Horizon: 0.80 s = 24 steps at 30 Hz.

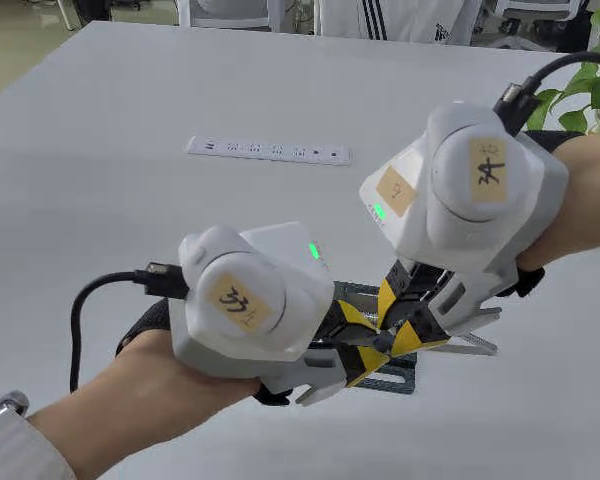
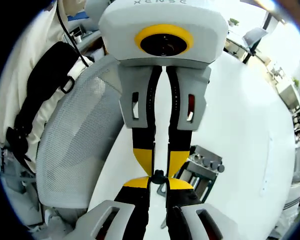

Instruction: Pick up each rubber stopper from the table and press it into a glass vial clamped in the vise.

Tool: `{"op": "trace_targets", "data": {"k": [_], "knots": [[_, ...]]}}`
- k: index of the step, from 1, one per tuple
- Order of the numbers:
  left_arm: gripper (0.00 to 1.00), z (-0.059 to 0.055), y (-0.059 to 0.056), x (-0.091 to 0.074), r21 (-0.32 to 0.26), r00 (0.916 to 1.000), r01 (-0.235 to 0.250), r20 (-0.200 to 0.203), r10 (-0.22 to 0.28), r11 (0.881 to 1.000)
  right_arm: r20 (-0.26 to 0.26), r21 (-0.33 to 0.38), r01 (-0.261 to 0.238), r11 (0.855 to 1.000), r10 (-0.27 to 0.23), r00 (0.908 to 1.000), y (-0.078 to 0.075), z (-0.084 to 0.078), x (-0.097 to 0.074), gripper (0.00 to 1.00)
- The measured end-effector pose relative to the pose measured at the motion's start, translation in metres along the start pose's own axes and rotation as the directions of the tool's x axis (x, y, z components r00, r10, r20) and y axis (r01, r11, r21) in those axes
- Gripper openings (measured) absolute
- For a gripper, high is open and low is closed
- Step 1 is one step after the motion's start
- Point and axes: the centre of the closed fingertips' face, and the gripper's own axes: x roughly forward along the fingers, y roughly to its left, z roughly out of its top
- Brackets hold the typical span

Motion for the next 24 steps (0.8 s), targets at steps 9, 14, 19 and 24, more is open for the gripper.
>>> {"op": "trace_targets", "data": {"k": [9, 14, 19, 24], "knots": [[0.05, -0.0003, -0.0029, 0.0006, 0.0, 1.0, 0.008, -0.003, -0.008, 1.0, 0.001, 0.002, -0.01, 1.0, 0.01, 0.9999, 0.0038, 0.0044, -0.0005, 0.06], [0.04, -0.0014, -0.0045, 0.0004, -0.006, 0.9998, 0.019, -0.004, -0.019, 1.0, -0.009, -0.016, -0.019, 1.0, 0.019, 0.9998, 0.0065, 0.0046, 0.0006, 0.07], [0.04, -0.0013, -0.0042, -0.0006, -0.015, 0.9998, 0.014, 0.017, -0.014, 1.0, 0.012, -0.042, -0.023, 0.999, 0.023, 0.9997, 0.0067, 0.0052, 0.0003, 0.07], [0.04, -0.0066, -0.0003, -0.0036, -0.095, 0.9984, 0.0, 0.056, 0.005, 0.995, 0.052, -0.051, 0.028, 0.998, -0.026, 0.9983, -0.0022, 0.004, -0.0037, 0.18]]}}
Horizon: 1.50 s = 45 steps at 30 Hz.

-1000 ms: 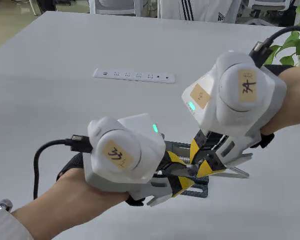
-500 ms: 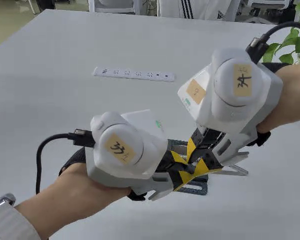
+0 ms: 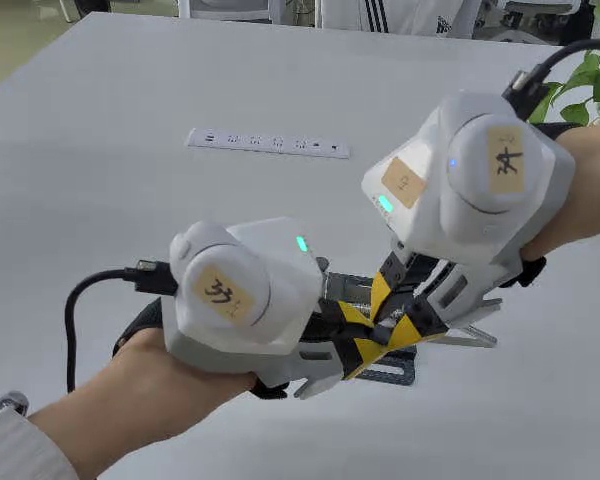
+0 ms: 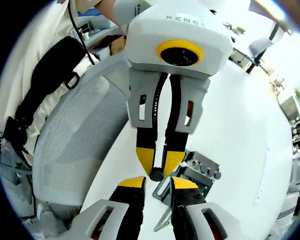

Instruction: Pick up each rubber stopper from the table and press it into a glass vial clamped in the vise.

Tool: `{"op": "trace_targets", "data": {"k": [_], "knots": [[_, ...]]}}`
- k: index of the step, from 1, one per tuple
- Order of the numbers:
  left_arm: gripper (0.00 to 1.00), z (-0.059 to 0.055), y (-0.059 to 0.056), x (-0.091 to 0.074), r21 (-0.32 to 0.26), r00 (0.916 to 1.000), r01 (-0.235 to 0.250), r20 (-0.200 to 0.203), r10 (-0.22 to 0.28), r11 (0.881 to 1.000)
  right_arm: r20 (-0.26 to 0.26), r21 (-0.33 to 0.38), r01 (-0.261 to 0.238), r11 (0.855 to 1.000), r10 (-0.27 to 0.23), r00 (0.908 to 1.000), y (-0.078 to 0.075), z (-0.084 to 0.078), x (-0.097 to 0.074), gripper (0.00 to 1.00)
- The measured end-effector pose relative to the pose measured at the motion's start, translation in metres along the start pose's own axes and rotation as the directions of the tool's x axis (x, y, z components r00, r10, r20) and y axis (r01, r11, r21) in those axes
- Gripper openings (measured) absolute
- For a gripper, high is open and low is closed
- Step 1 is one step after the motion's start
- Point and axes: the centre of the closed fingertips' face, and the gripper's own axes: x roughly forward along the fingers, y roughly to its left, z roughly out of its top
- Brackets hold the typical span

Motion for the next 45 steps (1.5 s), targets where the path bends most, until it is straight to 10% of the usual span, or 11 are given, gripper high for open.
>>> {"op": "trace_targets", "data": {"k": [13, 45], "knots": [[0.04, 0.015, -0.006, -0.015, -0.098, 0.9841, 0.044, 0.176, -0.026, 0.994, 0.179, 0.093, 0.016, 0.995, -0.033, 0.9833, 0.005, 0.017, -0.008, 0.15], [0.03, 0.02, -0.014, -0.016, -0.041, 0.9817, 0.076, 0.178, -0.067, 0.996, 0.177, 0.07, 0.01, 0.997, -0.022, 0.984, 0.007, 0.023, -0.008, 0.07]]}}
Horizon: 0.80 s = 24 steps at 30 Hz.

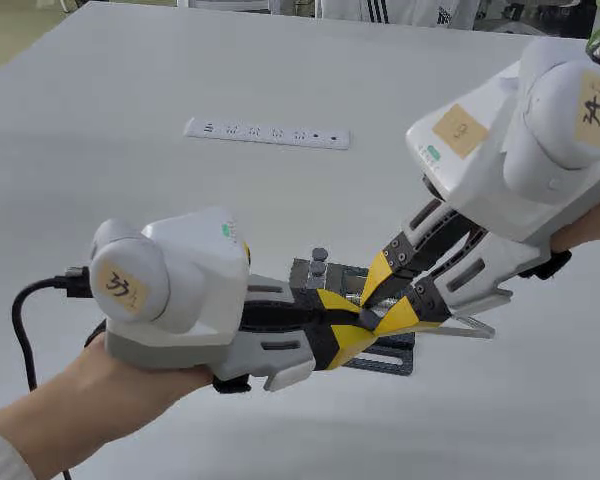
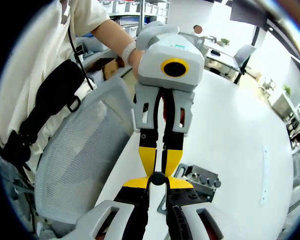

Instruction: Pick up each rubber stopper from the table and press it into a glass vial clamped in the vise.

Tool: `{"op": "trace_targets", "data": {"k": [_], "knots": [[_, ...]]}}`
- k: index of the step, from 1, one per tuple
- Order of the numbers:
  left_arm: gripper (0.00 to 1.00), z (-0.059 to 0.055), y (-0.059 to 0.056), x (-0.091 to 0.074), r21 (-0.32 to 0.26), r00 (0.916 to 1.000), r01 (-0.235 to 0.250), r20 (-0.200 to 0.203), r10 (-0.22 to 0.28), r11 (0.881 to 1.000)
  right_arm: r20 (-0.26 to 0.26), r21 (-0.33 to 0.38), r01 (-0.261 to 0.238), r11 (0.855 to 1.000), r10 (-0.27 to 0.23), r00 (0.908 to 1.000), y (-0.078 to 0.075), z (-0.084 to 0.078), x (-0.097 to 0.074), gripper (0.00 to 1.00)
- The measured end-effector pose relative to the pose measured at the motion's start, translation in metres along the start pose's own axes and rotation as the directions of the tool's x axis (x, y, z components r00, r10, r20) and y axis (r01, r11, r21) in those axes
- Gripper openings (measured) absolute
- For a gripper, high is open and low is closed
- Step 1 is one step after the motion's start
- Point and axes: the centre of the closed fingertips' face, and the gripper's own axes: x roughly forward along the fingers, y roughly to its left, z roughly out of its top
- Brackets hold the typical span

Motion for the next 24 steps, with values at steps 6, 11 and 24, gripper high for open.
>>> {"op": "trace_targets", "data": {"k": [6, 11, 24], "knots": [[0.04, -0.0011, -0.0016, 0.001, -0.004, 1.0, 0.003, 0.004, -0.003, 1.0, -0.006, 0.011, -0.017, 1.0, 0.017, 0.9998, 0.0014, -0.0026, -0.0001, 0.06], [0.04, -0.0019, 0.0, 0.0004, -0.001, 1.0, 0.0, 0.008, 0.0, 1.0, 0.0, 0.02, -0.025, 0.999, 0.025, 0.9997, 0.0003, -0.0028, 0.0001, 0.06], [0.07, -0.0094, 0.0072, -0.0023, -0.008, 0.9994, -0.03, -0.016, 0.03, 1.0, -0.02, 0.012, -0.022, 1.0, 0.022, 0.9996, -0.0067, -0.0047, 0.0043, 0.06]]}}
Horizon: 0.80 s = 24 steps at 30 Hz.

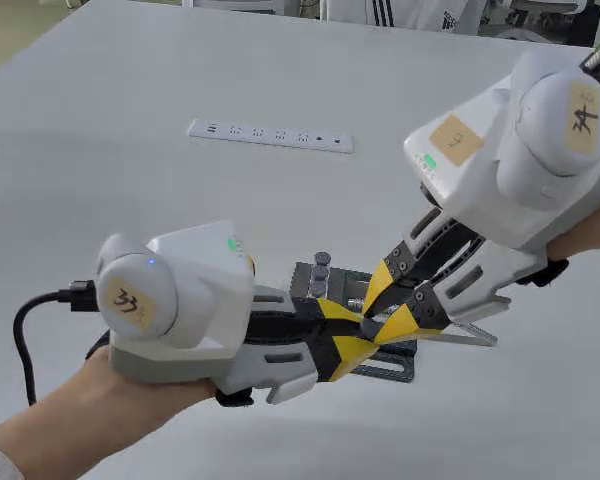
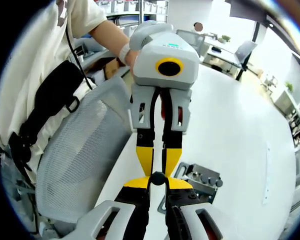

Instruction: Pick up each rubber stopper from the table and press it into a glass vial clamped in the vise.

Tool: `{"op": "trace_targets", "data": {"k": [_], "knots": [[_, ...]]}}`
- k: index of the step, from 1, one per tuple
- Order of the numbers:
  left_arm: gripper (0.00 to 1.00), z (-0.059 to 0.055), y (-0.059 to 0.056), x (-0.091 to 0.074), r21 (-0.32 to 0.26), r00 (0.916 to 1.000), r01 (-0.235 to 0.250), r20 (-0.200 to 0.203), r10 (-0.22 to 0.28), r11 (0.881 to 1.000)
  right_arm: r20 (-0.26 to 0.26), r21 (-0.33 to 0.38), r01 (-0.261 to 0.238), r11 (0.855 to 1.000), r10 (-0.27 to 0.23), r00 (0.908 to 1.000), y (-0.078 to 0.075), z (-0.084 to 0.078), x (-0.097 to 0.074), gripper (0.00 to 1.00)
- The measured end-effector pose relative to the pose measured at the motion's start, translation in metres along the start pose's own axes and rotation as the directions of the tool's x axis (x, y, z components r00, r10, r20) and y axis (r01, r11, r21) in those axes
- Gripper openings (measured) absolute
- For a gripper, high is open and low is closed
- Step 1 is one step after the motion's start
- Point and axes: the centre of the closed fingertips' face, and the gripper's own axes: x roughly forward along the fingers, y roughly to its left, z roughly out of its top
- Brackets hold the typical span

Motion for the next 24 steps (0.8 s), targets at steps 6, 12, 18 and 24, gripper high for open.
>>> {"op": "trace_targets", "data": {"k": [6, 12, 18, 24], "knots": [[0.22, -0.014, 0.007, -0.006, -0.008, 0.9988, -0.04, -0.03, 0.04, 0.999, -0.036, -0.011, 0.011, 1.0, -0.011, 0.9993, -0.009, -0.008, 0.003, 0.06], [0.35, -0.027, 0.014, -0.013, -0.018, 0.9952, -0.081, -0.057, 0.08, 0.997, -0.069, -0.027, 0.012, 1.0, -0.014, 0.9975, -0.015, -0.013, 0.011, 0.06], [0.53, -0.043, 0.025, -0.02, -0.045, 0.9869, -0.134, -0.097, 0.129, 0.99, -0.085, -0.035, 0.001, 0.999, -0.004, 0.9963, -0.027, -0.014, 0.022, 0.06], [0.68, -0.061, 0.04, -0.03, -0.063, 0.976, -0.182, -0.133, 0.173, 0.981, -0.116, -0.057, 0.004, 0.998, -0.011, 0.9932, -0.043, -0.017, 0.03, 0.05]]}}
